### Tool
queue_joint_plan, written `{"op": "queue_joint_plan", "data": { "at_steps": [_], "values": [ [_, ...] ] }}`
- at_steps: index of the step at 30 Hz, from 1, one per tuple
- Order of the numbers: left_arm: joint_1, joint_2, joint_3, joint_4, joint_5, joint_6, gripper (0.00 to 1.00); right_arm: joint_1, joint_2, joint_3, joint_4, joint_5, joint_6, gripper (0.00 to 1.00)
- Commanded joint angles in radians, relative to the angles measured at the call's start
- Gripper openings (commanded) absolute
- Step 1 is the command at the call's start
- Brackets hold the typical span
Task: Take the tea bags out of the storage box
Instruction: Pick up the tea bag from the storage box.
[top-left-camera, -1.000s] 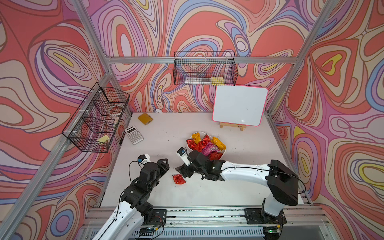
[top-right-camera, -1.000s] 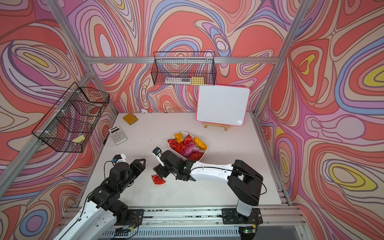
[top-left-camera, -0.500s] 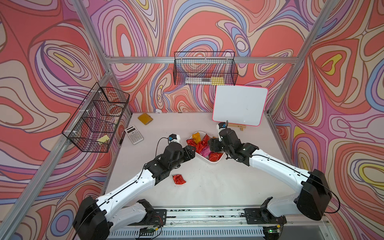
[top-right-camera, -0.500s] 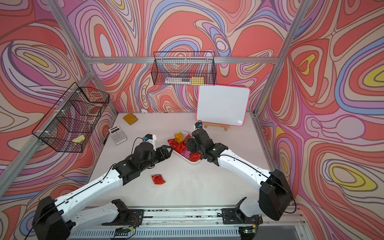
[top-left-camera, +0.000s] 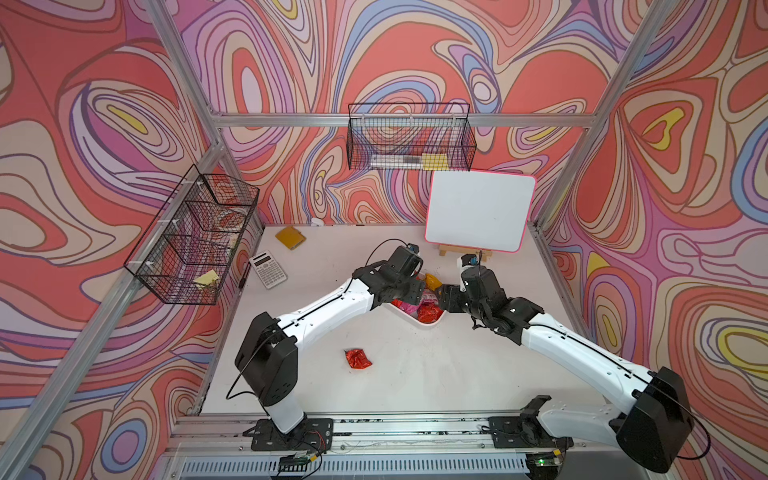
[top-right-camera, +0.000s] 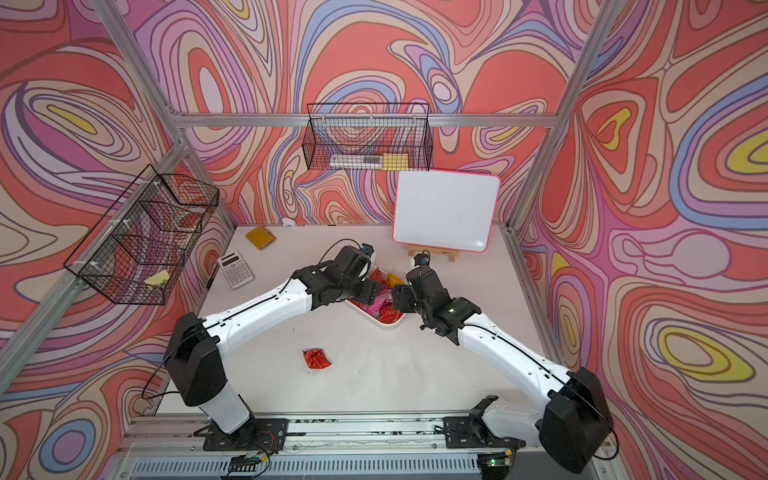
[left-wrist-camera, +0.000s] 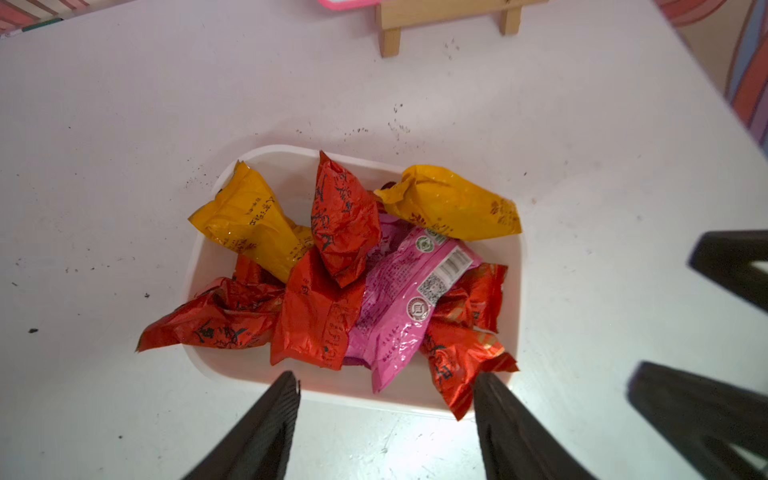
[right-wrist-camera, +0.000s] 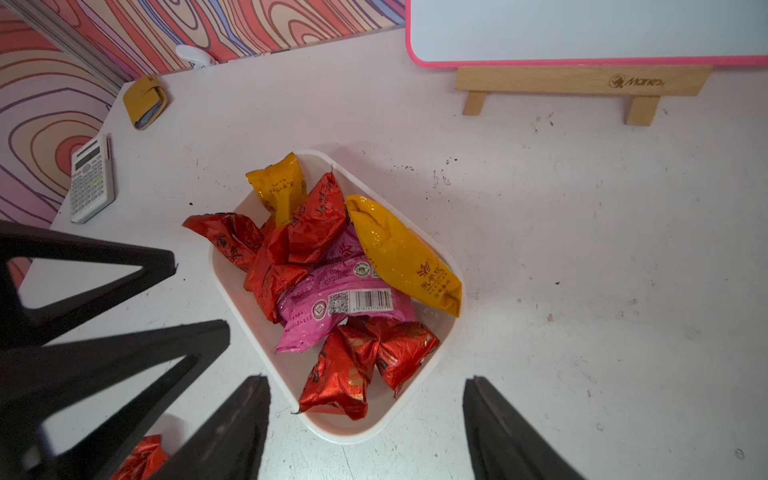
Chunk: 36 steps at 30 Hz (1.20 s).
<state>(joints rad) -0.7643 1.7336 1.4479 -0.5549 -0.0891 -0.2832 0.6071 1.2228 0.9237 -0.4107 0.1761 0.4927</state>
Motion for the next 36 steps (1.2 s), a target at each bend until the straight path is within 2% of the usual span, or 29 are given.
{"op": "queue_joint_plan", "data": {
  "at_steps": [1, 6, 17, 23, 32, 36],
  "values": [
    [-0.003, 0.045, 0.063, -0.102, -0.039, 0.123, 0.72, -0.007, -0.026, -0.019, 0.0, 0.018, 0.012, 0.75],
    [-0.003, 0.131, 0.151, -0.061, -0.019, 0.14, 0.72, -0.007, -0.05, -0.035, -0.006, 0.03, 0.017, 0.75],
    [0.006, 0.323, 0.373, -0.115, -0.083, 0.157, 0.59, -0.007, -0.111, -0.054, -0.049, 0.059, 0.026, 0.75],
    [0.014, 0.349, 0.389, -0.133, -0.071, 0.141, 0.53, -0.006, -0.106, -0.056, -0.047, 0.058, 0.023, 0.75],
    [0.026, 0.358, 0.364, -0.144, -0.06, 0.117, 0.52, -0.007, -0.078, -0.045, -0.03, 0.038, 0.014, 0.75],
    [0.033, 0.376, 0.377, -0.147, -0.069, 0.119, 0.46, -0.007, -0.074, -0.042, -0.026, 0.035, 0.014, 0.75]
  ]
}}
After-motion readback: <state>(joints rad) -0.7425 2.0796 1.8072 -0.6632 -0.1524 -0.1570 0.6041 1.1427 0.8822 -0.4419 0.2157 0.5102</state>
